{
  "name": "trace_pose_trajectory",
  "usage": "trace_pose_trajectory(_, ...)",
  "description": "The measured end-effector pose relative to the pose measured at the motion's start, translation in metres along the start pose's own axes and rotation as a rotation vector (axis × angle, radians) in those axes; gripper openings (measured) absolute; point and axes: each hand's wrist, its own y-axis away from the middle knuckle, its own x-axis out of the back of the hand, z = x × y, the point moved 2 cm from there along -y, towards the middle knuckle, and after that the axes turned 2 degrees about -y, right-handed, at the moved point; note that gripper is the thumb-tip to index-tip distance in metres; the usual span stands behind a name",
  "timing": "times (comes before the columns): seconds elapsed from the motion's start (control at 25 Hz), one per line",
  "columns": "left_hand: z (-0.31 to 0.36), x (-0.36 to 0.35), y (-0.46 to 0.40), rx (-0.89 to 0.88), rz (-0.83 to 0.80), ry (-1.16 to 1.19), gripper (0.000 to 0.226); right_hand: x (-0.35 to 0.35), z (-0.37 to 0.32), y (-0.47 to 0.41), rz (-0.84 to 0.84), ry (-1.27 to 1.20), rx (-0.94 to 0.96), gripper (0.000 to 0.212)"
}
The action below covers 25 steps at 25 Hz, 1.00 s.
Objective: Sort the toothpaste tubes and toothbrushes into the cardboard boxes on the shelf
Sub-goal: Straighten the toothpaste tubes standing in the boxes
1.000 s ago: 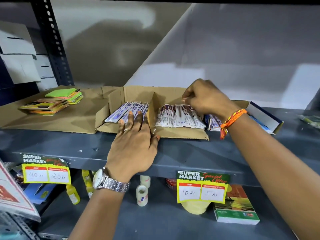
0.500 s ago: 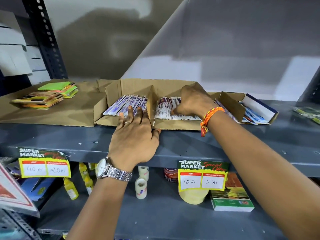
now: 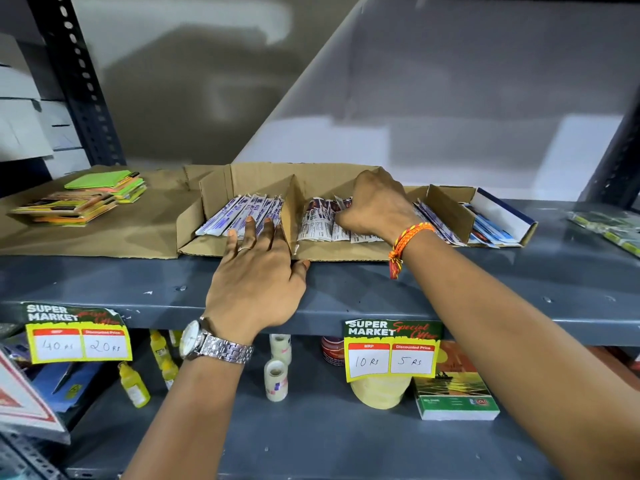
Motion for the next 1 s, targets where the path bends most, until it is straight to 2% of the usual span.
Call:
trace_pose_trajectory(0.08,-0.002,-0.001,0.0,0.002,-0.006,0.006,0.07,0.003,-0.003,0.001,0.027,-0.026,-0.012,0.027)
trace_pose_trajectory(0.24,-0.002,0.0,-0.001,0.01,-0.026,0.004,0.071,0.015,0.007,0.0,0.083,-0.135,-0.093,0.033)
trace_pose_trajectory(0.28,-0.001,0.001,-0.001,0.012,-0.029,0.005,0.071,0.018,0.01,-0.001,0.089,-0.195,-0.124,0.03)
trace_pose_trajectory(0.4,0.001,0.001,-0.001,0.015,-0.029,0.014,0.07,0.02,0.017,-0.003,0.039,-0.399,-0.224,0.004)
trace_pose_trajectory(0.52,0.0,0.002,0.001,0.011,-0.028,0.019,0.069,0.013,0.014,-0.002,-0.044,-0.535,-0.261,0.016)
trace_pose_trajectory(0.8,0.001,0.004,0.002,0.009,-0.014,0.025,0.067,-0.004,0.003,0.003,0.015,-0.191,-0.107,0.005)
trace_pose_trajectory(0.92,0.001,0.004,0.003,0.01,-0.007,0.02,0.067,-0.007,0.002,0.006,-0.002,-0.136,-0.067,0.018)
trace_pose_trajectory(1.0,0.001,0.003,0.002,0.015,0.004,0.02,0.069,-0.004,0.001,0.007,0.039,-0.072,-0.018,0.014)
